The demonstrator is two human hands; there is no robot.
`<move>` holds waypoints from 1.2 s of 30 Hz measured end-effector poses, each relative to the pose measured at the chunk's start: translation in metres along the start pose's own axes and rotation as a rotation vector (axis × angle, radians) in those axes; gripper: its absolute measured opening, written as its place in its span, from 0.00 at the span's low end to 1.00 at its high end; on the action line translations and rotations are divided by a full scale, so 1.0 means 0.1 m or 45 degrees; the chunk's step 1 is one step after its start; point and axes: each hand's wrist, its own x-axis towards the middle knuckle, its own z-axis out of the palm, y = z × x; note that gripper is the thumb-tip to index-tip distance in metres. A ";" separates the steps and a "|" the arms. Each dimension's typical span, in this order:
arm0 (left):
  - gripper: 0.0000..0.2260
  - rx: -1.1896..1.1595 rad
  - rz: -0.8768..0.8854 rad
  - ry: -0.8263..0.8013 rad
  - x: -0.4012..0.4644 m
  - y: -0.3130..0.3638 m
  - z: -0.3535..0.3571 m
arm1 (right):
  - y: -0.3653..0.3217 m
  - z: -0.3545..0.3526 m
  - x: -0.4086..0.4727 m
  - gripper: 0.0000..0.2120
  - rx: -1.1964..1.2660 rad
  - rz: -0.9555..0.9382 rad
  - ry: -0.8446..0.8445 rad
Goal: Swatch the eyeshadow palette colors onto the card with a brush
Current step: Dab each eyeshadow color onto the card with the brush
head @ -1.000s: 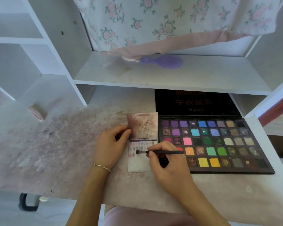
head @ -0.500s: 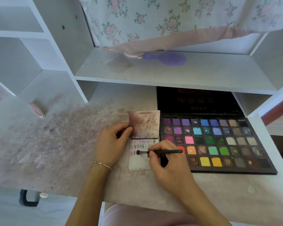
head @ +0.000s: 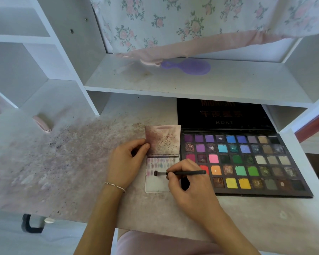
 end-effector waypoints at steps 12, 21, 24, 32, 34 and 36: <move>0.06 0.015 -0.031 -0.002 0.00 0.00 0.00 | 0.02 0.01 0.01 0.04 0.057 -0.036 0.096; 0.06 0.017 -0.055 -0.003 -0.01 0.01 0.00 | 0.00 -0.03 0.01 0.08 0.241 -0.075 0.292; 0.06 0.000 -0.063 -0.010 0.00 0.01 0.00 | 0.00 -0.05 0.00 0.07 0.240 -0.087 0.306; 0.07 0.012 -0.057 -0.016 0.00 0.00 0.00 | 0.16 -0.32 -0.11 0.09 0.191 -0.010 0.408; 0.07 0.020 -0.068 -0.016 0.01 0.00 0.00 | 0.23 -0.44 -0.12 0.08 0.149 0.007 0.442; 0.06 0.026 -0.068 -0.027 0.01 0.01 0.00 | 0.30 -0.56 -0.12 0.12 0.103 0.053 0.481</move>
